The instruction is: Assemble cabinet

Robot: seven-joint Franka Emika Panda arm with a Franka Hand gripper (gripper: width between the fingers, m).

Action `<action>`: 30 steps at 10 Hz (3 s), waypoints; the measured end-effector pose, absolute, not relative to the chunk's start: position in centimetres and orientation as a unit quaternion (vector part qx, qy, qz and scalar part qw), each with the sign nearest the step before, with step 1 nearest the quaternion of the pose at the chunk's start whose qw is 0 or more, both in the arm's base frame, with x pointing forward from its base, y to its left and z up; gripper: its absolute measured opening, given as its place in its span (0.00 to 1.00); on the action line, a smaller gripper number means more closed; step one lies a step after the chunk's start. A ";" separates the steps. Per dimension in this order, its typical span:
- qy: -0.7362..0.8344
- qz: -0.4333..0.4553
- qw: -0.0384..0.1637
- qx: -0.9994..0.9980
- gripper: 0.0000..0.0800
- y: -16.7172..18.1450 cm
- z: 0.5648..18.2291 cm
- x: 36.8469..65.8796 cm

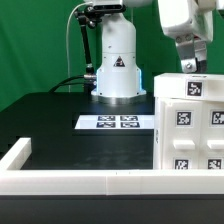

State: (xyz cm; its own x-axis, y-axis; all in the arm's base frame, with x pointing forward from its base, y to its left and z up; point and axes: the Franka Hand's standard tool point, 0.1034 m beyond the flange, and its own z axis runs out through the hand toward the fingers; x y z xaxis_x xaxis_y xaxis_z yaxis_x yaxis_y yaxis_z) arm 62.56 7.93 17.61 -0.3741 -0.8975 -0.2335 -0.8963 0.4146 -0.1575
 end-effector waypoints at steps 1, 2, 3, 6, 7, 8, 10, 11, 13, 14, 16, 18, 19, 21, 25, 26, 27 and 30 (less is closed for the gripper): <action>0.825 -0.003 0.141 -0.547 1.00 7.9 17.4 62.5; 0.818 -0.005 0.140 -0.558 1.00 7.9 17.3 62.5; 0.808 -0.006 0.138 -0.572 1.00 7.9 17.3 62.5; 0.687 -0.021 0.131 -0.714 1.00 7.8 17.7 63.1; 0.634 -0.027 0.129 -0.762 1.00 7.6 17.8 63.5; 0.585 -0.030 0.125 -0.801 1.00 7.1 17.7 64.0; 0.512 -0.037 0.120 -0.850 1.00 6.8 17.6 64.6; 0.492 -0.040 0.118 -0.861 1.00 6.8 17.6 64.6; 0.422 -0.050 0.113 -0.898 1.00 6.7 17.6 64.6; 0.393 -0.054 0.111 -0.911 1.00 6.7 17.6 64.6; 0.291 -0.068 0.095 -0.950 1.00 6.7 17.6 64.6; 0.156 -0.079 0.077 -0.982 1.00 6.6 17.5 64.5; 0.103 -0.080 0.068 -0.989 1.00 6.6 17.5 64.4; 0.006 -0.068 0.053 -0.996 1.00 6.5 17.4 64.0; -0.097 -0.061 0.042 -0.993 1.00 5.9 17.3 63.9; -0.138 -0.061 0.034 -0.988 1.00 5.6 17.3 63.9; -0.167 -0.061 0.028 -0.984 1.00 5.7 17.2 63.8; -0.270 -0.053 0.010 -0.961 1.00 7.0 17.3 63.3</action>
Offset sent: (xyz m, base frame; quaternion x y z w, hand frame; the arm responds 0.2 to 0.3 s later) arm 0.0074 0.0066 0.0047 -0.0440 -0.0104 -0.2524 0.9666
